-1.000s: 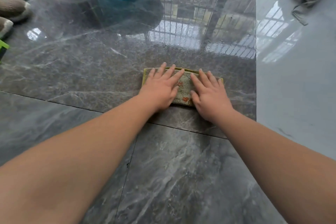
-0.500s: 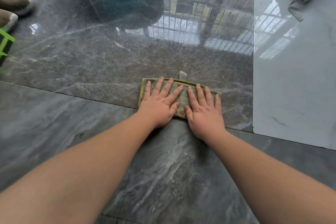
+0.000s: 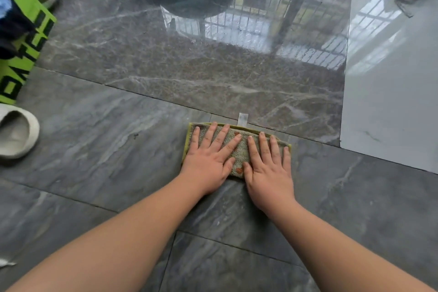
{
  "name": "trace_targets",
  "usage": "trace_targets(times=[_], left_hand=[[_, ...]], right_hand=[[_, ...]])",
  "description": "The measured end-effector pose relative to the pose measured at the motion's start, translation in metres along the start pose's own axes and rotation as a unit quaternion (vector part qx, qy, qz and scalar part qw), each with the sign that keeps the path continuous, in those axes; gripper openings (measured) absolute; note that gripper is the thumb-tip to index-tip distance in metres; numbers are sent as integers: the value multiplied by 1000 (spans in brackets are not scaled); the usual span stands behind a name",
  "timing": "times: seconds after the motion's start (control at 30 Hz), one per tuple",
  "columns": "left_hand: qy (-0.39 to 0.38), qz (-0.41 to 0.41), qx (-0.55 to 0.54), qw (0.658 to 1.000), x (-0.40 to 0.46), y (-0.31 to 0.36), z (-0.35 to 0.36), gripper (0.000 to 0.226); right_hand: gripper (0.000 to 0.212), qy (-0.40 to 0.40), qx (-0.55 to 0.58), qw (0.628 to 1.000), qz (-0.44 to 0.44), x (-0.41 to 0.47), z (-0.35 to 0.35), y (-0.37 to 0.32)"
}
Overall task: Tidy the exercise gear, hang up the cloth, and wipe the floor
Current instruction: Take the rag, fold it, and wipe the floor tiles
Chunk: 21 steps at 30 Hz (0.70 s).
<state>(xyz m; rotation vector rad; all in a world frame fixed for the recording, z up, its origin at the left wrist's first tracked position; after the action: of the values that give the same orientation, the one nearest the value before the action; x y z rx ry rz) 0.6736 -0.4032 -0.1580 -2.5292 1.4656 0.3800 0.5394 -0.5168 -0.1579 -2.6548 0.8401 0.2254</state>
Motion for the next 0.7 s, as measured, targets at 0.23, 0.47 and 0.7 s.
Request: trace_targets(times=[0.23,0.47,0.7], left_hand=[[40,-1,-8,999,-63,4,28,63],[46,-35,-26,998,-107,17,39,64],[21,-53,-12,998,-86,26,35,67]], right_hand=[[68,-24,-16,999,-23,-53,22,-14],[71,-24,-13,996,-89,-82,22,-23],[70,-36,-28,994,-104,-65,21,-5]])
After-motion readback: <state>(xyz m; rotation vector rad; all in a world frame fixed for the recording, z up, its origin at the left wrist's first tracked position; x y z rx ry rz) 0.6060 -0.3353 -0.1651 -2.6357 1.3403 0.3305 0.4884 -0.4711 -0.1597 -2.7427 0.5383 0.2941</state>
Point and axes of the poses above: each hand's wrist, its own x-axis towards the middle knuckle, its own z-axis out of the palm, y = z × x, the point moved 1 cm from there along x, towards the middle knuckle, and after that the axes turned 10 degrees about x, right-handed, at the moved point
